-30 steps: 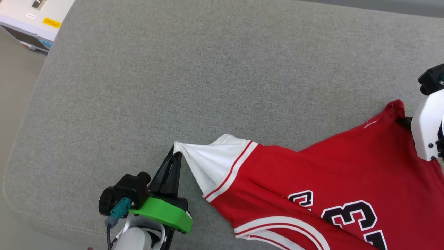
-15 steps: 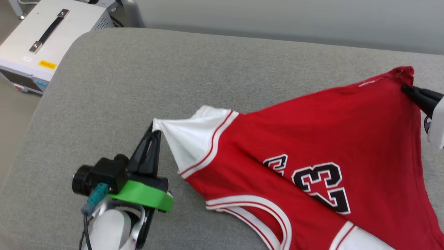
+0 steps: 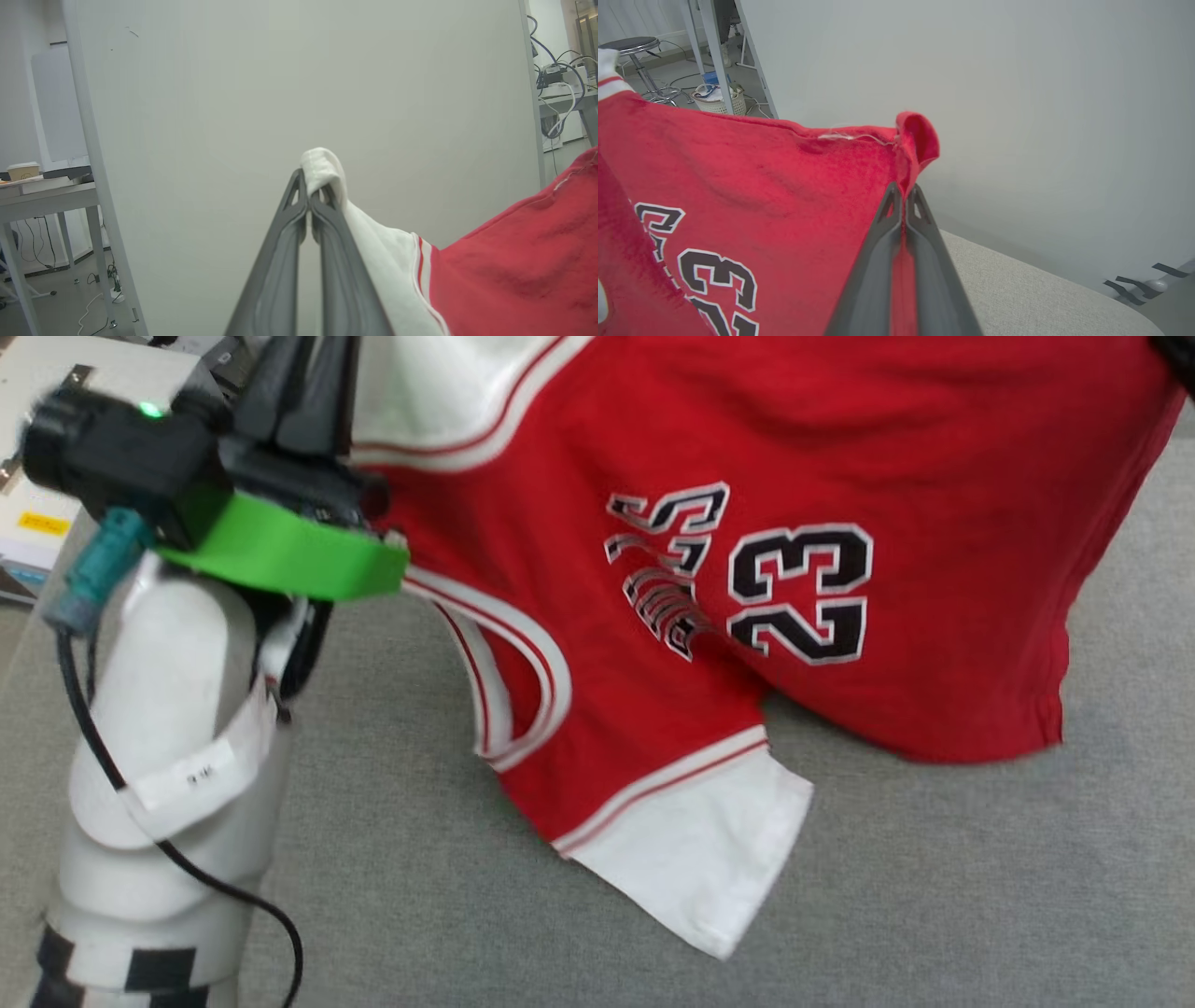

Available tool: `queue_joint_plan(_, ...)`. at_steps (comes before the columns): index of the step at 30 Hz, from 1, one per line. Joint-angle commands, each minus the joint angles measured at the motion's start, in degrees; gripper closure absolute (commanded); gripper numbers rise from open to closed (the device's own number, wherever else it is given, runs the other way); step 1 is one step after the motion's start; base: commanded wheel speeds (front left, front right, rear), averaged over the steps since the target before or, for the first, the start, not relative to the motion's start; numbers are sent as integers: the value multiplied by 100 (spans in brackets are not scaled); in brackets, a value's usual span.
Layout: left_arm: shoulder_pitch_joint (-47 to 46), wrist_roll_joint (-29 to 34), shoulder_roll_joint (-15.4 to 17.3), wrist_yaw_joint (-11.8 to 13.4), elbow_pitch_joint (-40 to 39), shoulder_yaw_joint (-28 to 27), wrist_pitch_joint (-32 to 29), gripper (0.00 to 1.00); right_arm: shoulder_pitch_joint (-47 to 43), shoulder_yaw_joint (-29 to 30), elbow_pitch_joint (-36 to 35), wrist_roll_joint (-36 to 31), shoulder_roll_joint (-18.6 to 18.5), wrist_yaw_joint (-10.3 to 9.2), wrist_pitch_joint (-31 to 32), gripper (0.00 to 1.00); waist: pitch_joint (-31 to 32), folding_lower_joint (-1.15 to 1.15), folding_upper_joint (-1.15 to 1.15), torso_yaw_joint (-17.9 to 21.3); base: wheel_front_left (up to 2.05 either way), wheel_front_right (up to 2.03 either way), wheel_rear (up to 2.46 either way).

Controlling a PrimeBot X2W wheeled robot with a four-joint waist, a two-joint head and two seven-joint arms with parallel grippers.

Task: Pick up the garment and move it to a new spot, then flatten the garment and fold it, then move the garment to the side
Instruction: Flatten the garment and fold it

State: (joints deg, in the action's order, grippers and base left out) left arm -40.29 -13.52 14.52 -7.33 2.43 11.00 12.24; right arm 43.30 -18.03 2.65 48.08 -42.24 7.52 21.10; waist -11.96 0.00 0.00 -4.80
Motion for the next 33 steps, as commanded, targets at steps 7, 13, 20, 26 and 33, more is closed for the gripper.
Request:
queue_joint_plan(7,-2065,-201,329,-15,443,273,-172,100,1505,325,236,-492,411,-3,105,100,-1101,0,0,216,0,0,0)
queue_joint_plan(13,-3828,-453,470,-15,1151,486,-268,100,3030,474,880,-1047,712,-3,-77,100,-1735,0,0,280,0,0,0)
queue_joint_plan(20,-5598,-538,611,-15,2140,778,-138,100,4648,284,1963,-1631,875,-3,-590,100,-2208,0,0,310,0,0,0)
queue_joint_plan(26,-6374,-605,645,-15,2992,923,81,100,5492,-90,2702,-1782,1021,-3,-1014,100,-2431,0,0,316,0,0,0)
queue_joint_plan(33,-6192,-742,748,-15,3457,1239,248,100,5503,-645,3257,-1569,1138,-3,-1388,100,-2538,0,0,318,0,0,0)
